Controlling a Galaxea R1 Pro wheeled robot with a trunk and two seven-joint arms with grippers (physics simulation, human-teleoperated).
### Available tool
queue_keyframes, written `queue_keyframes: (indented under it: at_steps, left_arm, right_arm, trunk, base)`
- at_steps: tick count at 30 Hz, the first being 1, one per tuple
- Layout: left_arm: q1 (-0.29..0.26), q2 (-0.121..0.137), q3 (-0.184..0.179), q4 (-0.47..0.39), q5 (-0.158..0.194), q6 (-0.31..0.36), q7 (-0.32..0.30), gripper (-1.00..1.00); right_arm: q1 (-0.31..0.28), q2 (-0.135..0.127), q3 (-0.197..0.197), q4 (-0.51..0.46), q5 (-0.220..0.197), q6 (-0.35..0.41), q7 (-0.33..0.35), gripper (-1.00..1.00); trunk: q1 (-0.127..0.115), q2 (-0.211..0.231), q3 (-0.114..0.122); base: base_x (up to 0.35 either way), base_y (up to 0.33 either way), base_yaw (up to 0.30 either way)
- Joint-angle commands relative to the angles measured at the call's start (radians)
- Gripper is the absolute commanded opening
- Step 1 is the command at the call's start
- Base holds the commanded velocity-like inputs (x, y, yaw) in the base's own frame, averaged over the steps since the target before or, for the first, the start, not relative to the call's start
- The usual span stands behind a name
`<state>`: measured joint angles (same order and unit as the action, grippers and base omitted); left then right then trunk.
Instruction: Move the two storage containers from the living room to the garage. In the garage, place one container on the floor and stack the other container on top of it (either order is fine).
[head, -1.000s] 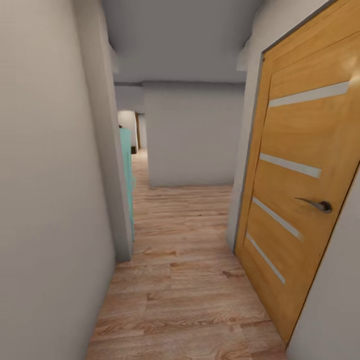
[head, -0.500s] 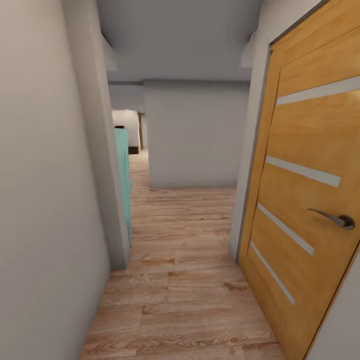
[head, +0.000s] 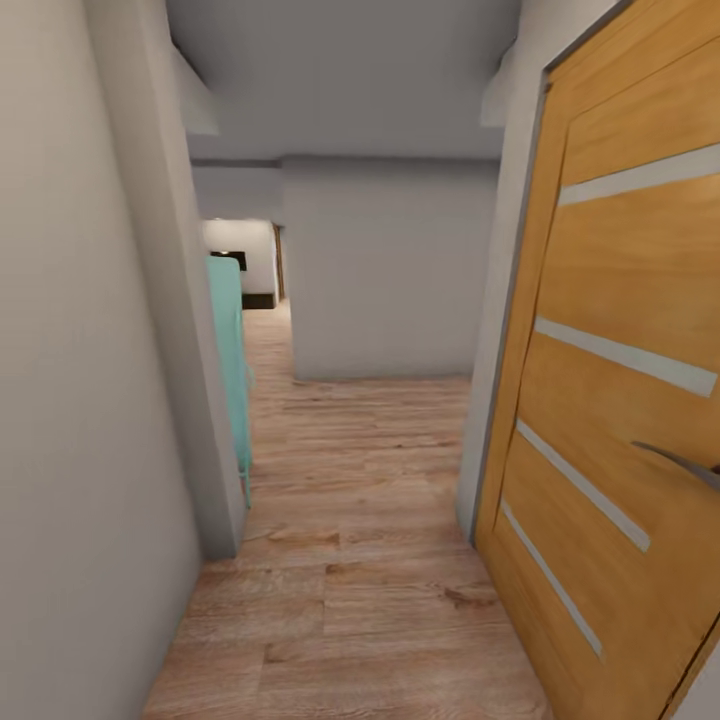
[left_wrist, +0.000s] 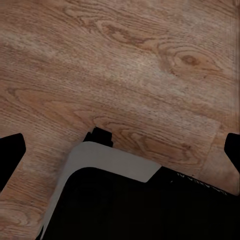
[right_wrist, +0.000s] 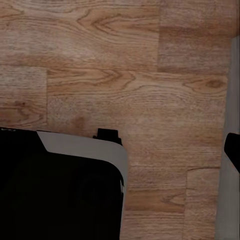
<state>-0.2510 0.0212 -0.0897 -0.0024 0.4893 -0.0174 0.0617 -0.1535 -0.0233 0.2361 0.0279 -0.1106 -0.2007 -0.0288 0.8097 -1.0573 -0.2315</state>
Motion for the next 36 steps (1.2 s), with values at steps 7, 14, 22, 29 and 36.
queue_keyframes:
  at_steps: [7, 14, 22, 29, 36]
  left_arm:
    - [-0.001, 0.0, -0.009, 0.0, 0.009, 0.0, 0.003, 1.0]
    - [-0.001, 0.0, -0.009, 0.001, 0.009, 0.002, 0.003, 1.0]
    - [-0.001, 0.0, -0.009, 0.0, 0.009, 0.03, 0.003, 1.0]
    - [-0.001, 0.0, -0.009, -0.001, 0.008, 0.039, 0.003, 1.0]
    - [-0.001, 0.0, -0.009, -0.001, 0.008, 0.034, 0.003, 1.0]
  right_arm:
    - [-0.001, 0.002, 0.008, 0.003, -0.011, -0.006, -0.001, 1.0]
    - [-0.001, 0.002, 0.009, 0.003, -0.011, -0.005, 0.0, 1.0]
    - [-0.001, 0.002, 0.008, 0.003, -0.011, -0.006, -0.002, 1.0]
    - [-0.001, 0.0, 0.008, 0.003, -0.011, -0.005, 0.0, 1.0]
    - [-0.001, -0.001, 0.009, 0.003, -0.009, -0.003, 0.0, 1.0]
  trunk:
    - [0.001, -0.001, -0.001]
    - [0.001, -0.001, -0.001]
    - [0.001, -0.001, -0.001]
    - [0.001, -0.001, -0.001]
    - [0.001, -0.001, -0.001]
  base:
    - [0.32, -0.021, 0.0]
    - [0.322, -0.001, 0.0]
    - [0.322, 0.0, 0.002]
    - [0.322, 0.0, 0.166]
    - [0.322, 0.0, 0.041]
